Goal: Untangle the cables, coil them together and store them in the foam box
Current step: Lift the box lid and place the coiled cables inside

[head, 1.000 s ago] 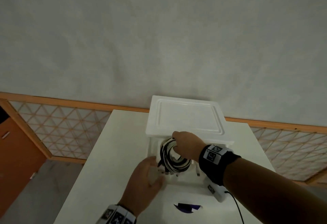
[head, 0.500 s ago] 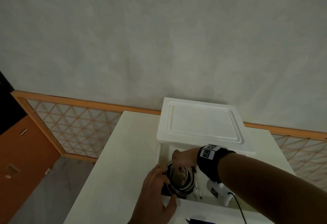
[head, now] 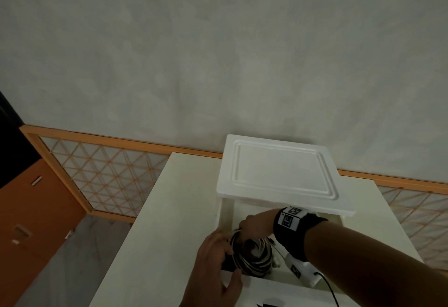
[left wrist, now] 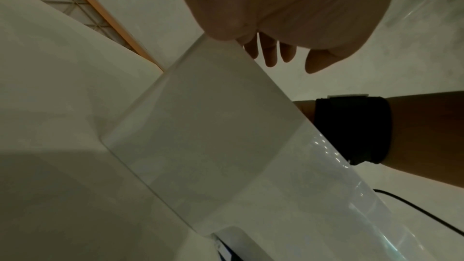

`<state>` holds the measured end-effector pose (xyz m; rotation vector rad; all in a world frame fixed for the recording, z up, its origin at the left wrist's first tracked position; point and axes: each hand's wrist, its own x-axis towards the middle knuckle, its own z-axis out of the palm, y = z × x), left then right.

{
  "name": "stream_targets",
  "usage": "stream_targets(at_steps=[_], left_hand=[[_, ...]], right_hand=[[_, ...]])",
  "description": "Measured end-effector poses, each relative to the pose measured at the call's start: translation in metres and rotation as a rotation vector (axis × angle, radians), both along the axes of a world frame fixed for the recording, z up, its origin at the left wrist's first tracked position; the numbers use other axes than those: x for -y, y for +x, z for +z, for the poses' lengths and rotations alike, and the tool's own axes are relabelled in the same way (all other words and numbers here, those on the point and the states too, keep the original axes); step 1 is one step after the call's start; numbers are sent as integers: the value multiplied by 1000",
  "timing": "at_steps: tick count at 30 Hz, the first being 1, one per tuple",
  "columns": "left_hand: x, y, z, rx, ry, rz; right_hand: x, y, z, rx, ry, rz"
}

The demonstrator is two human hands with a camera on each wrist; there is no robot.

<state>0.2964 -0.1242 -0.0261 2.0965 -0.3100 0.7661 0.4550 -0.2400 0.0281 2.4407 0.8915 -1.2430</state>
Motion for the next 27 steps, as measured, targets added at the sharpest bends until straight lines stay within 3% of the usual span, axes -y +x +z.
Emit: stream_targets(at_steps=[2,8,10,12,15,17,21,24,27], left_hand=[[-1,0,0,-4,-3,-13],[-4,9,3,-126,74,-79],[-7,5,9,-230,228,-111],[-10,5,8,-227,293,-123],[-16,7,8,-40,178,-127],[-17,1,15,-22,189,-144],[-21,-19,18,-32,197,-103],[-29,-42,13,-108,66,72],[-38,-61,-2,-350,-54,241]], right_hand=[[-7,-13,-4,12,-36,-45],[-8,-7,-54,191,19,166],[-10,-6,-45,186,-20,167],[-9,-16,-29,228,27,203],[-8,-23,-7,239,109,4],[-4,-23,27,186,214,-122],[36,-30,103,269,358,-212],[94,-55,125,406,505,-437],[150,-93,115,569,389,-567]])
